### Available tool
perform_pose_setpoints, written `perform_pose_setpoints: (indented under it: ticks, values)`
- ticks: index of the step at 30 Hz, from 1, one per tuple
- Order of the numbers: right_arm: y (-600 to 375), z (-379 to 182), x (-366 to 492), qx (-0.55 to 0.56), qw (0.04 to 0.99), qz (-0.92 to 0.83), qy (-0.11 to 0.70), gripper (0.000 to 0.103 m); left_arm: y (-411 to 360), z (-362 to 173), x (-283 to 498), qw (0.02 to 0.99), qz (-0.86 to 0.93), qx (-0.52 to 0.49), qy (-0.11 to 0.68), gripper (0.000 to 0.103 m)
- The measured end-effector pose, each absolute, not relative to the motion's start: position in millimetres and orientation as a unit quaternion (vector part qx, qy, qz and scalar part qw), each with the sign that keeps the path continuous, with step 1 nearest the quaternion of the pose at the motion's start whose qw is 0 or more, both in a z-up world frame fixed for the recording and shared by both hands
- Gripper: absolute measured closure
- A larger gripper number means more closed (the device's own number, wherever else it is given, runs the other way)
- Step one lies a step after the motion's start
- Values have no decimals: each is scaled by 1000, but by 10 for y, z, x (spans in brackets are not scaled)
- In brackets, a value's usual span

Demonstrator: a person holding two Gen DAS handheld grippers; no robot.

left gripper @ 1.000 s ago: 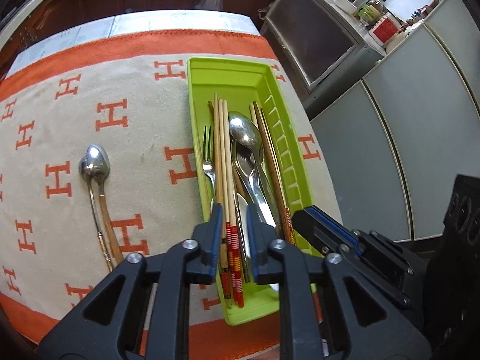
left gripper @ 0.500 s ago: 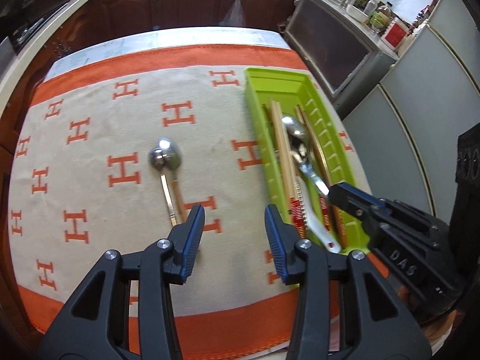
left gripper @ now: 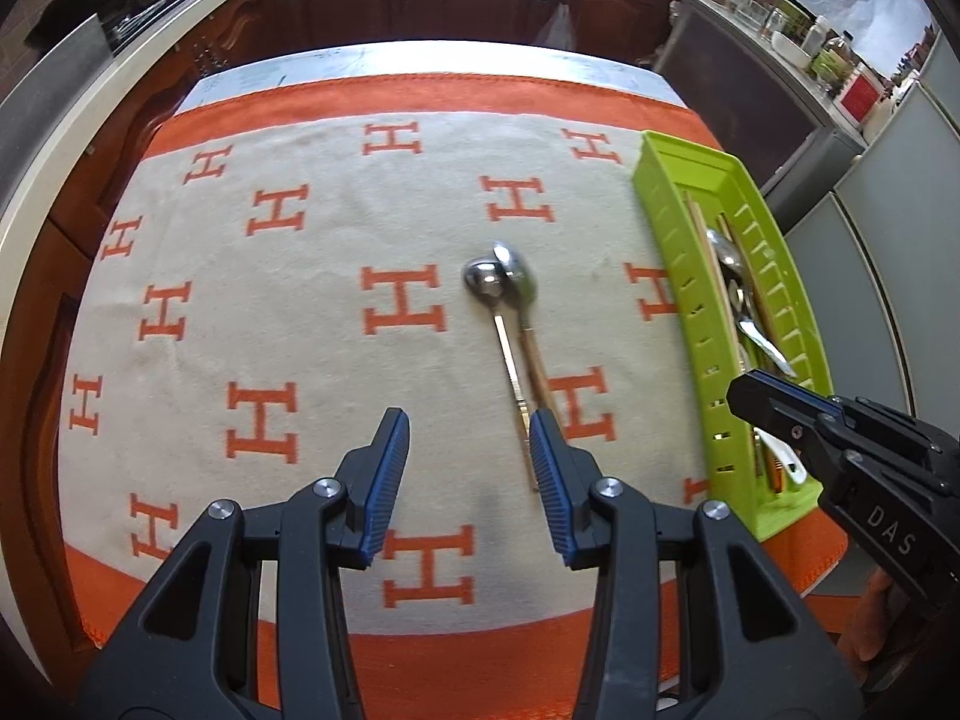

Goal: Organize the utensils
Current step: 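Grasp the wooden-handled spoon with the right tool, then grasp the metal spoon by its handle with the left tool while the right tool holds its spoon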

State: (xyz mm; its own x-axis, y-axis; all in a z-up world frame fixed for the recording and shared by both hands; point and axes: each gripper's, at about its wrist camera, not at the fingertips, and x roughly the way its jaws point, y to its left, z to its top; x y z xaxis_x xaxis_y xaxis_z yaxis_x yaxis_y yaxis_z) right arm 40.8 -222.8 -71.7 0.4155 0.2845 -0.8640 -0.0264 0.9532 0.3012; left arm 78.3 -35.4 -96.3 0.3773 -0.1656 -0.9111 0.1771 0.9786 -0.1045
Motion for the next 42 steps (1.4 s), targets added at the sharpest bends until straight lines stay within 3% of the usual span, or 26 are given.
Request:
perform_pose_setpoints:
  ticks: [23,42]
  values:
    - [-1547,-1331,922,81,794,99,594,91,338,-1356,897,819,-71,-31,569,65]
    - [-1227,-1376,913,-59,807,80,582,91,301,-1443,977,810,-77,-38,580,65]
